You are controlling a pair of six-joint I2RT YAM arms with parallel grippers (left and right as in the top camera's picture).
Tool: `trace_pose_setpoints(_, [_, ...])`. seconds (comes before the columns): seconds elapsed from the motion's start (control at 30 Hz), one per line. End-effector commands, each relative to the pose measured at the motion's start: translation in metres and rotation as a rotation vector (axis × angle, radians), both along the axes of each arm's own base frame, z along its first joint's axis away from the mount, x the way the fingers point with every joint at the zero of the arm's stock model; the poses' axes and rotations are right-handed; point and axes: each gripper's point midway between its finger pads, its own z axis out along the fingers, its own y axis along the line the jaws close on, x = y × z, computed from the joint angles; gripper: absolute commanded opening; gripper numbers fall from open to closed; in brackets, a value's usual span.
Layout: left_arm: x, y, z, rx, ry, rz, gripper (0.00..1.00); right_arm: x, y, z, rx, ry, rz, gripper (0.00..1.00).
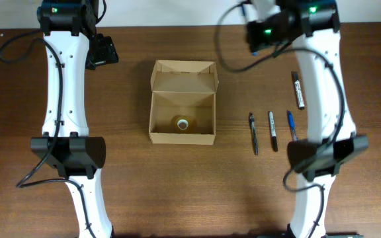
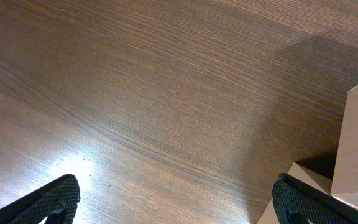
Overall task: Pack container
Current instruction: 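Carry the blue-capped marker into the box and release it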
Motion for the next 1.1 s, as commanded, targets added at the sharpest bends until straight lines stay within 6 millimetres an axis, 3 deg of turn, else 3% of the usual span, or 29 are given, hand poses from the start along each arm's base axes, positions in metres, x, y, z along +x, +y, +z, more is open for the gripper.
trace_pose_setpoints(0.0, [0.001,0.002,0.004,-0.001,-0.012,-0.007,1.00,-0.026,0.048,-0.003,-0.098,-0.032,0.293,0.04])
trace_pose_setpoints(0.23, [0.001,0.002,0.004,-0.001,-0.012,-0.007,1.00,-0.075,0.100,-0.040,-0.249,0.048,0.623,0.04])
trace_pose_setpoints(0.4, [0.001,0.002,0.004,-0.001,-0.012,-0.007,1.00,-0.100,0.125,-0.071,-0.284,0.120,0.742,0.04])
trace_pose_setpoints(0.5, [0.001,0.002,0.004,-0.001,-0.012,-0.007,1.00,-0.110,0.137,-0.100,-0.297,0.174,0.780,0.04])
trace_pose_setpoints(0.67, [0.001,0.002,0.004,-0.001,-0.012,-0.007,1.00,-0.122,0.144,-0.146,-0.306,0.263,0.779,0.04])
trace_pose_setpoints(0.8, [0.001,0.002,0.004,-0.001,-0.012,-0.007,1.00,-0.126,0.138,-0.182,-0.322,0.323,0.727,0.04])
trace_pose_setpoints(1.07, [0.001,0.002,0.004,-0.001,-0.012,-0.007,1.00,-0.123,0.136,-0.225,-0.332,0.324,0.694,0.04])
